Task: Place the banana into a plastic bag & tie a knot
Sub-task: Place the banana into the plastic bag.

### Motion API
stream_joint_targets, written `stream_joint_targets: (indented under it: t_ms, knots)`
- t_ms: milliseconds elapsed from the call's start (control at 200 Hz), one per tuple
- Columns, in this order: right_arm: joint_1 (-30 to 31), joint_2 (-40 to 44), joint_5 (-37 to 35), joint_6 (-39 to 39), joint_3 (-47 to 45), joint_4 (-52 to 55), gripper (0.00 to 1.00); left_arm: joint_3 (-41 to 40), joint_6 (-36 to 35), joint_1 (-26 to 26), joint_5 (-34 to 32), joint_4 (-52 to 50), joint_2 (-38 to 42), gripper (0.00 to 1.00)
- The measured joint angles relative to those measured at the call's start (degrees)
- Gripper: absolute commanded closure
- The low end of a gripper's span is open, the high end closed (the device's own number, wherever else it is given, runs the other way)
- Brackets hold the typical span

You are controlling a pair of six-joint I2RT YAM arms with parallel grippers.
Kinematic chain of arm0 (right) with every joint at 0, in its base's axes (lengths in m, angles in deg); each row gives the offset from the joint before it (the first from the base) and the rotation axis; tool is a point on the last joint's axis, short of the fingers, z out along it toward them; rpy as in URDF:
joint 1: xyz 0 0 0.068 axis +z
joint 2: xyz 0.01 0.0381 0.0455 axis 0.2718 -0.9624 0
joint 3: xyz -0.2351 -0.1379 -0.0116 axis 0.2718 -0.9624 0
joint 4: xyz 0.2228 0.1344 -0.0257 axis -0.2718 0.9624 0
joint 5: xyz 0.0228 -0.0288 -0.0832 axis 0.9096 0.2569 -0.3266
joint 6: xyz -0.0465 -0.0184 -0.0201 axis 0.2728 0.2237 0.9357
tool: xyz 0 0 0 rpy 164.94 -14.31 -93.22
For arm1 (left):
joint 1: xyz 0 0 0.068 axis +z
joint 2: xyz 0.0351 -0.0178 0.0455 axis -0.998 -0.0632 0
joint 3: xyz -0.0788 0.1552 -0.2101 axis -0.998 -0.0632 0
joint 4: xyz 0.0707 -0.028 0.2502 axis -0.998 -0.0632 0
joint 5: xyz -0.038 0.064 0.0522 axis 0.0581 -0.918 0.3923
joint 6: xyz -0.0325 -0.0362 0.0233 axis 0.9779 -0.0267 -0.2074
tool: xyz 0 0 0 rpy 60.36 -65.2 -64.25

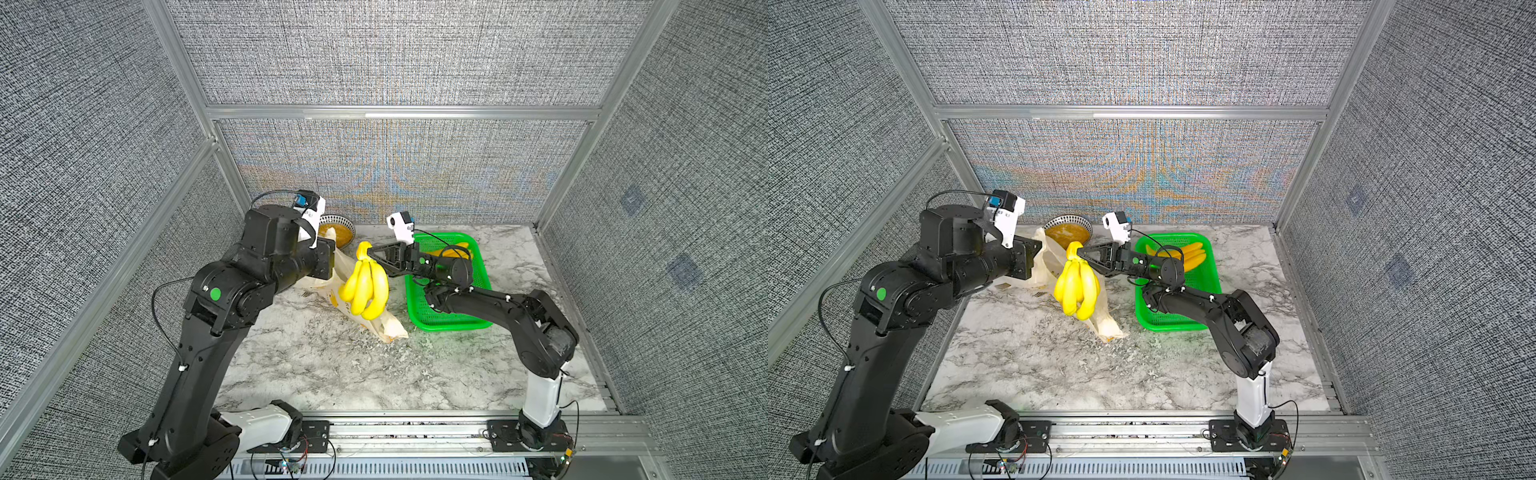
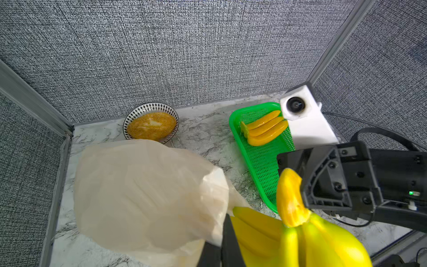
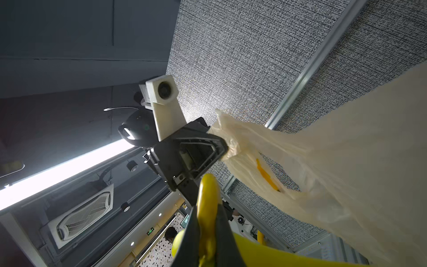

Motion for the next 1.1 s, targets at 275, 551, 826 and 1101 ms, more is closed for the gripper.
stream_joint_targets:
  t_ms: [275,551,826,1101]
  knots:
    - [-0.5,0.1,-0.3,-1.1,1.6,0.1,1.00,-6.1,0.1,0.0,0.1,1.7,2.5,1.00]
    - [0.9,1.9,-0.4,-2.8,-1.7,0.0,1.00,-17.1,2.5,0.0,-0.1,3.6,4.4,1.00]
    - [1.4,2.4,-1.4,-2.4,-6.3,-0.1,1.00,-22.6,4.0,0.0,0.9,4.7,8.0,1.00]
    - [3.4,-2.9,-4.3,-3.3,-3.7,-0.1,1.00,-25.2,5.0,0.0,1.6,5.2,10.1,1.00]
